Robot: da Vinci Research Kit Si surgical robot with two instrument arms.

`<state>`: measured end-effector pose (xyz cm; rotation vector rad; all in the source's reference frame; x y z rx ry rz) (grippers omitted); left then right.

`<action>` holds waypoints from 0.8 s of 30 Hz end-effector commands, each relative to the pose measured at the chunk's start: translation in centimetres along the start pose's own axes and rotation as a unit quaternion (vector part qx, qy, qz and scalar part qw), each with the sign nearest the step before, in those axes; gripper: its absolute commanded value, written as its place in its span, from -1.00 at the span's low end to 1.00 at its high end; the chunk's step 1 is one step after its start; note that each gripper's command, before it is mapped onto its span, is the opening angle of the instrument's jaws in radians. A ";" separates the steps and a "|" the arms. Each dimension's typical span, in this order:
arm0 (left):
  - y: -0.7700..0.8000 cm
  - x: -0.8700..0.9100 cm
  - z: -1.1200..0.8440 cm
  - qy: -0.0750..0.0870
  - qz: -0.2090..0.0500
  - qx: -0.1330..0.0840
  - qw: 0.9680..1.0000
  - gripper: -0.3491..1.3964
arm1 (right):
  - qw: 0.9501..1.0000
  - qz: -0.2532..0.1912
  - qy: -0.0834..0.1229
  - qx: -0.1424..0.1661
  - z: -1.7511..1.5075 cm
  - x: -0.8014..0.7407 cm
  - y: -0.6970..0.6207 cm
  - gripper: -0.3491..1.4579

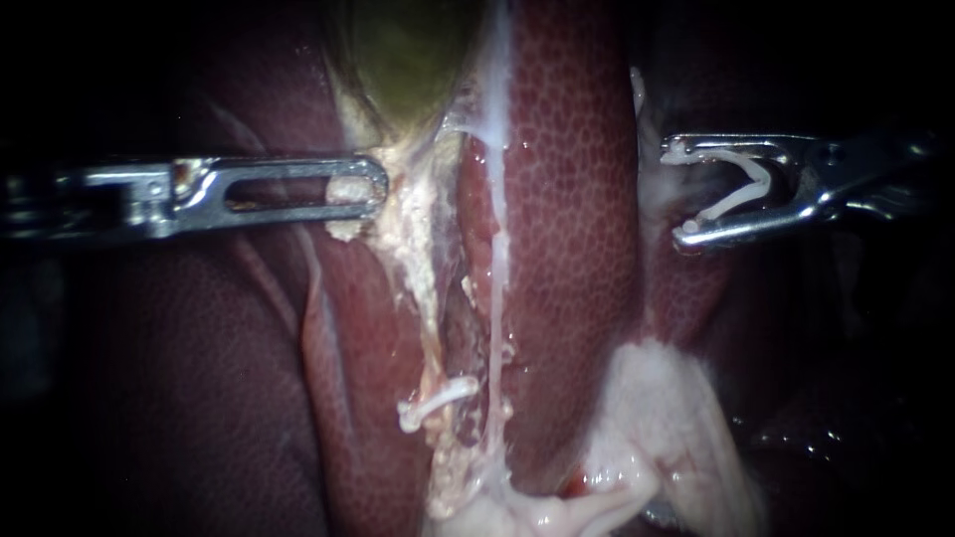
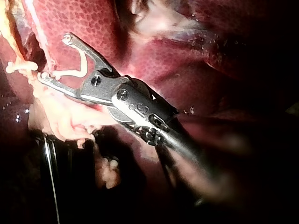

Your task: Clipping second clip left tube

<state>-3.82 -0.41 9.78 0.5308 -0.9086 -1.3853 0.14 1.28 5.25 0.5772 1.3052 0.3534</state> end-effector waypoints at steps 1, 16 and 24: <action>0.00 -0.02 -0.02 -0.003 -0.001 0.002 1.000 -1.00 | 1.000 0.000 0.000 0.000 0.00 0.00 0.00 0.05; -0.04 -0.17 -0.29 -0.017 -0.007 0.002 1.000 -1.00 | 1.000 0.000 0.000 0.000 0.01 0.00 0.00 0.05; -0.03 -0.19 -0.32 -0.018 -0.007 0.000 1.000 -1.00 | 1.000 0.000 0.000 0.000 0.01 0.00 0.00 0.05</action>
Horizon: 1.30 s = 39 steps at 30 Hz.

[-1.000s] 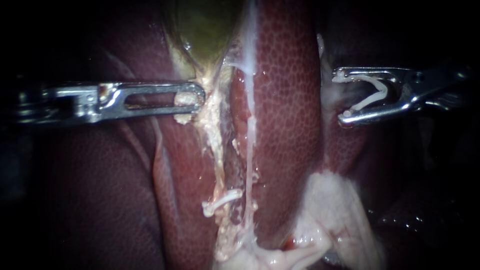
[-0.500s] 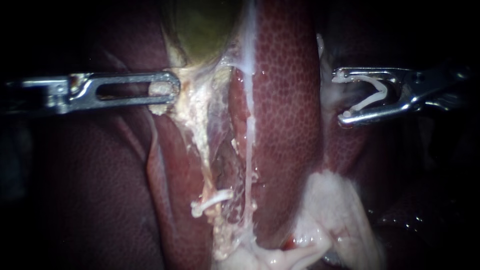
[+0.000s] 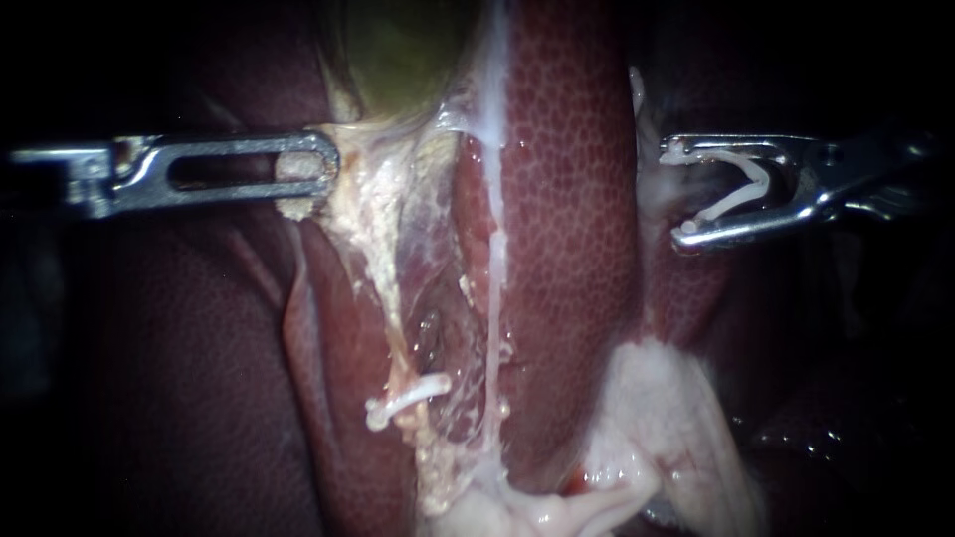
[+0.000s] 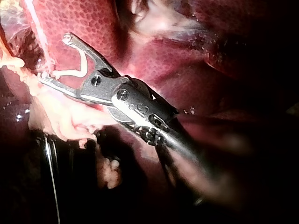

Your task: Clipping second clip left tube

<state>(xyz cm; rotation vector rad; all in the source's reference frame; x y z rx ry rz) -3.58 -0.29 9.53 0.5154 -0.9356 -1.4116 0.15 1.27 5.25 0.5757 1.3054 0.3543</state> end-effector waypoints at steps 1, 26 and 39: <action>0.00 0.00 0.00 0.000 0.000 -0.001 1.000 -1.00 | 1.000 0.000 0.000 0.000 0.01 0.00 0.00 0.05; 0.01 0.00 -0.01 0.000 0.000 -0.001 1.000 -1.00 | 0.999 -0.012 0.021 0.025 0.95 -0.54 -0.19 0.05; 0.01 -0.01 -0.01 -0.001 0.000 -0.002 1.000 -1.00 | 0.998 0.009 0.039 0.055 1.74 -1.02 -0.31 0.05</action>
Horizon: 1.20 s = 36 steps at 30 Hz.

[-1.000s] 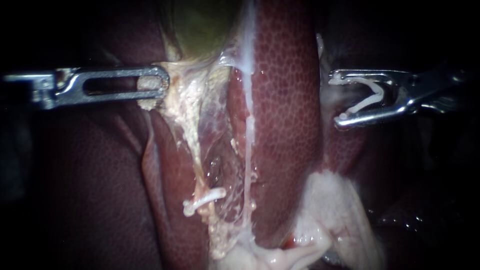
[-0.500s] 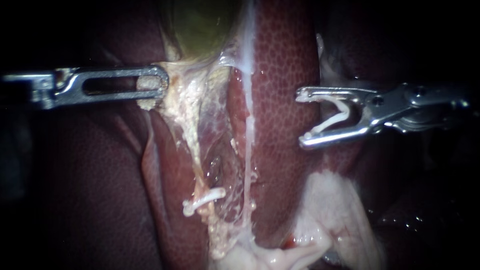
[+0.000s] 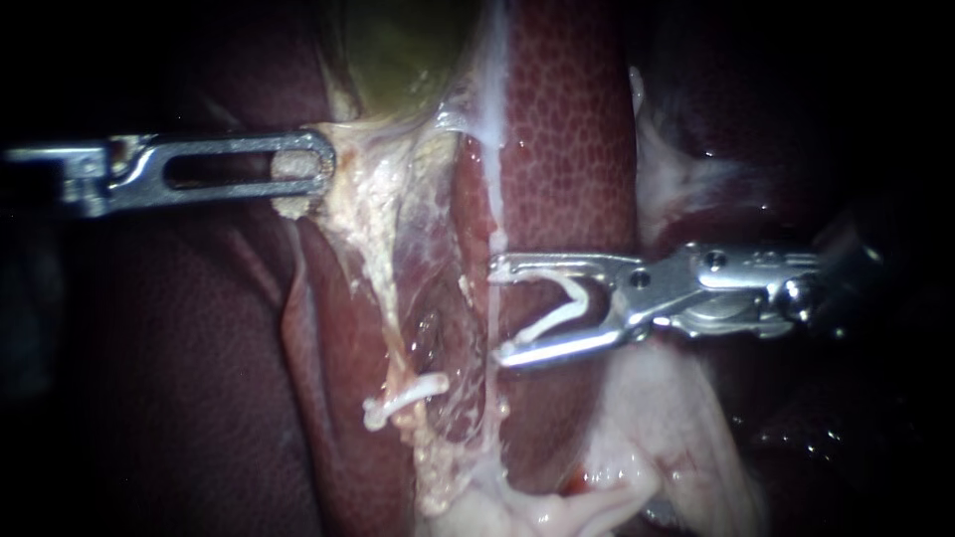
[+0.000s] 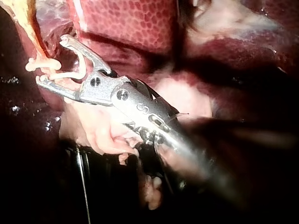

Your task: Clipping second clip left tube

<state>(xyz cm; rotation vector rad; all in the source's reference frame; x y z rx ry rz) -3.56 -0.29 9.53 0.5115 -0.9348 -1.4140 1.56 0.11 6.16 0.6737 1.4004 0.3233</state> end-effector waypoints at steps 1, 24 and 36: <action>0.00 0.00 0.00 0.000 0.000 0.000 1.000 -1.00 | 1.000 0.000 0.002 0.001 0.05 -0.03 -0.01 0.05; 0.00 0.00 -0.01 0.000 0.000 0.000 1.000 -1.00 | 0.999 0.023 -0.003 0.027 0.73 -0.57 0.07 0.05; 0.00 0.00 -0.01 0.000 0.000 0.000 1.000 -1.00 | 0.999 0.029 -0.006 0.042 0.97 -0.67 0.05 0.05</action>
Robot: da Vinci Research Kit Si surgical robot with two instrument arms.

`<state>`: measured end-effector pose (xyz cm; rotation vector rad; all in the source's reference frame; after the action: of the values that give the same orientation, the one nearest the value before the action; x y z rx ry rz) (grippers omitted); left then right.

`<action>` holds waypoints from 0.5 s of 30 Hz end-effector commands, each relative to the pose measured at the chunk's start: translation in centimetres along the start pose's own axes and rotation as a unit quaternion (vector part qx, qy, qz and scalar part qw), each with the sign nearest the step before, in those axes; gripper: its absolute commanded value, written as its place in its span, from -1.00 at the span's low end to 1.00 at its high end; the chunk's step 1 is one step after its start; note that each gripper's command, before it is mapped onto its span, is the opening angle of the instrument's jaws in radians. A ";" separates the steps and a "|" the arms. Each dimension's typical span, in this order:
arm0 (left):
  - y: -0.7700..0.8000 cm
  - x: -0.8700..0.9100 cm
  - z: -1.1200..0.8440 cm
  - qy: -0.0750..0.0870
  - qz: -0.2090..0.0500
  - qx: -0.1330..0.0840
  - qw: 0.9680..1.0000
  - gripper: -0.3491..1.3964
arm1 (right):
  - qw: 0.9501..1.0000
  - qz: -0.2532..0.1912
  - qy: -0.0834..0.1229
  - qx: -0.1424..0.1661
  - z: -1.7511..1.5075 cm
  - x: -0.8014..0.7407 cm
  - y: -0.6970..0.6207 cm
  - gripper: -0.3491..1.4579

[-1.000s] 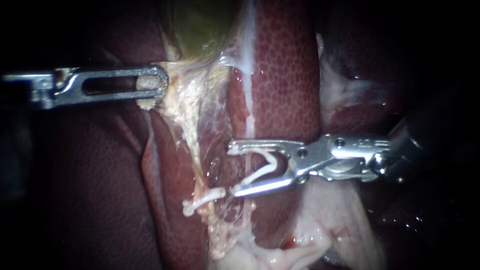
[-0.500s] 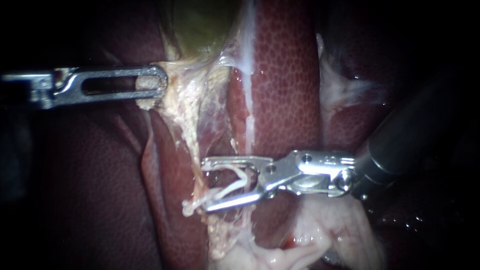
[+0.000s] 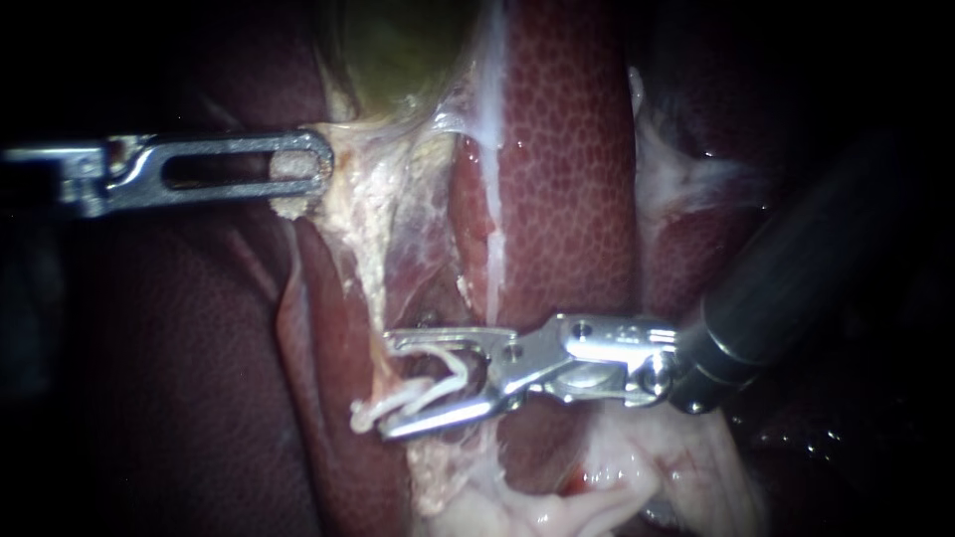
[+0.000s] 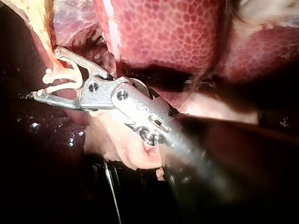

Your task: Clipping second clip left tube

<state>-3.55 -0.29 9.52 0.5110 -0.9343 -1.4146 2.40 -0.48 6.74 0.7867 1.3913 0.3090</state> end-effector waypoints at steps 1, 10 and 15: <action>0.00 0.00 0.00 0.000 0.000 0.000 1.000 -1.00 | 1.000 -0.001 0.000 0.000 0.01 -0.01 0.01 0.05; 0.00 0.00 0.00 0.000 0.000 0.000 1.000 -1.00 | 1.000 0.005 -0.001 0.009 0.10 -0.04 0.03 0.05; 0.00 0.00 0.00 0.000 0.000 0.000 1.000 -1.00 | 1.000 0.015 -0.004 0.017 0.17 -0.07 0.05 0.05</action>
<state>-3.55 -0.29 9.52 0.5112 -0.9346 -1.4143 2.58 -0.54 6.82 0.8391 1.3806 0.3036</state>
